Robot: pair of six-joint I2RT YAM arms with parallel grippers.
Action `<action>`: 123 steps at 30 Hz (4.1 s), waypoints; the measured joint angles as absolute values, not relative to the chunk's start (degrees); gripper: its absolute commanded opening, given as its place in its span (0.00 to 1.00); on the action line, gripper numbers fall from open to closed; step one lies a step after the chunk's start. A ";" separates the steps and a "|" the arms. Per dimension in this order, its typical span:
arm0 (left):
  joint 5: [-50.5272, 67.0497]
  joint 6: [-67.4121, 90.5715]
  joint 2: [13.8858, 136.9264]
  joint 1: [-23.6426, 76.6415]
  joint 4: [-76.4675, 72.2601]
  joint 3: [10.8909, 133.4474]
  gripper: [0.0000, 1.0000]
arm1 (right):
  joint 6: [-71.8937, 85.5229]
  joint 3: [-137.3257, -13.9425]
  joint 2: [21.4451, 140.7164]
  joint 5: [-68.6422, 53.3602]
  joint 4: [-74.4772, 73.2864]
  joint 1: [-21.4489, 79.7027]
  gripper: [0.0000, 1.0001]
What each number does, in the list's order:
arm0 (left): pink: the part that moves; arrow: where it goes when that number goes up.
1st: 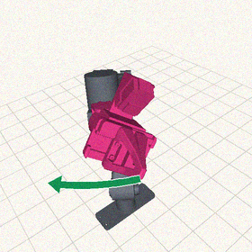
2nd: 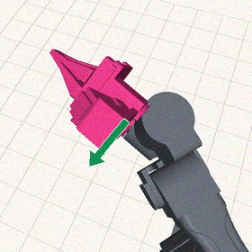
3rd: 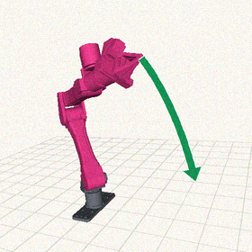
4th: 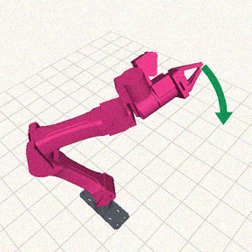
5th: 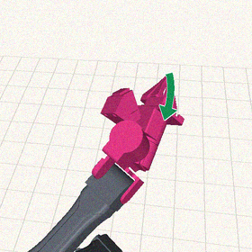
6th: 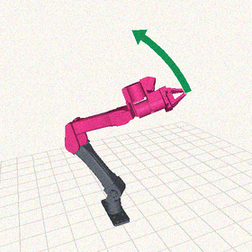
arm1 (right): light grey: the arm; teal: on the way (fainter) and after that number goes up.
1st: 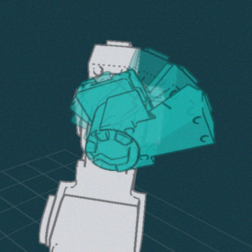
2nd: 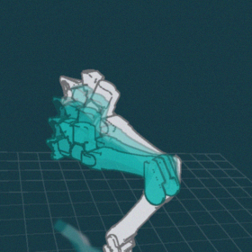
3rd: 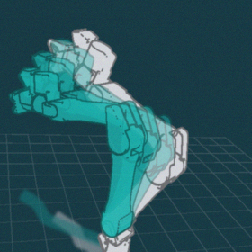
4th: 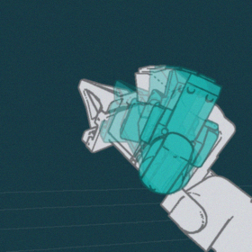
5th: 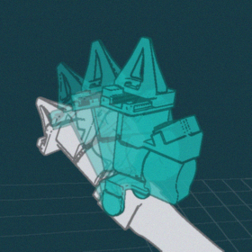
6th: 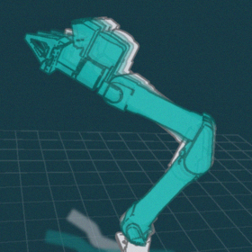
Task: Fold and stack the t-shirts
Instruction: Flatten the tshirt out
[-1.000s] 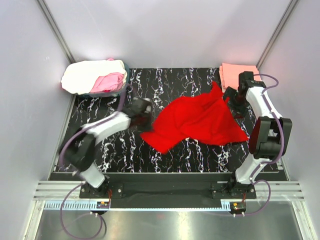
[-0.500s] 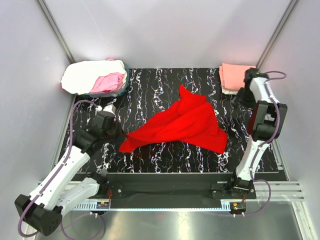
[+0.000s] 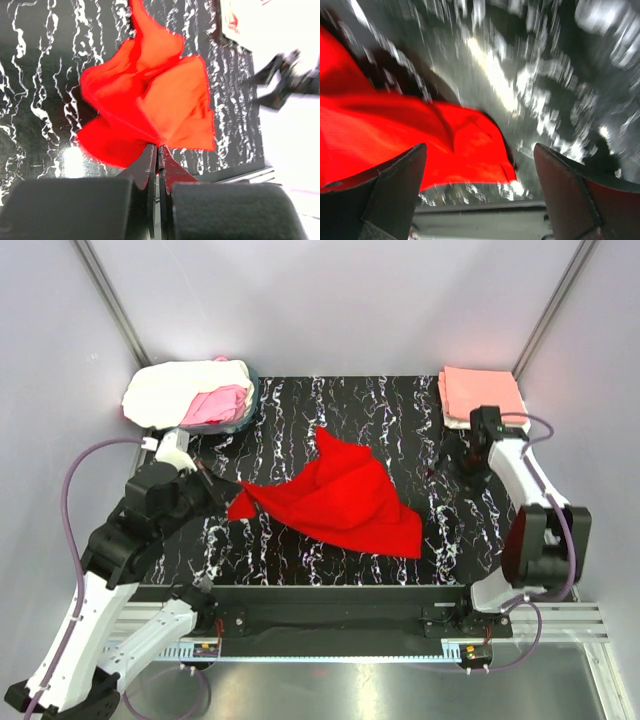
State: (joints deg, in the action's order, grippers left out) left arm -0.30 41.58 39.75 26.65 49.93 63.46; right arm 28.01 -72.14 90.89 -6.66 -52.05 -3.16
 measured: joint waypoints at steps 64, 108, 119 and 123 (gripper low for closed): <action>6.57 30.00 84.60 19.05 53.19 90.32 0.00 | 43.40 -85.43 106.74 -28.25 -45.10 -0.43 0.53; 8.86 24.16 79.24 17.65 39.68 65.34 0.00 | 26.96 -98.56 123.09 -14.68 -46.61 3.40 0.50; 9.32 24.14 77.54 17.65 38.83 61.65 0.00 | 25.12 -93.17 122.32 -11.49 -44.88 4.99 0.53; 9.32 23.97 75.83 17.65 38.85 61.19 0.00 | 24.36 -91.46 120.77 -9.72 -44.75 4.47 0.54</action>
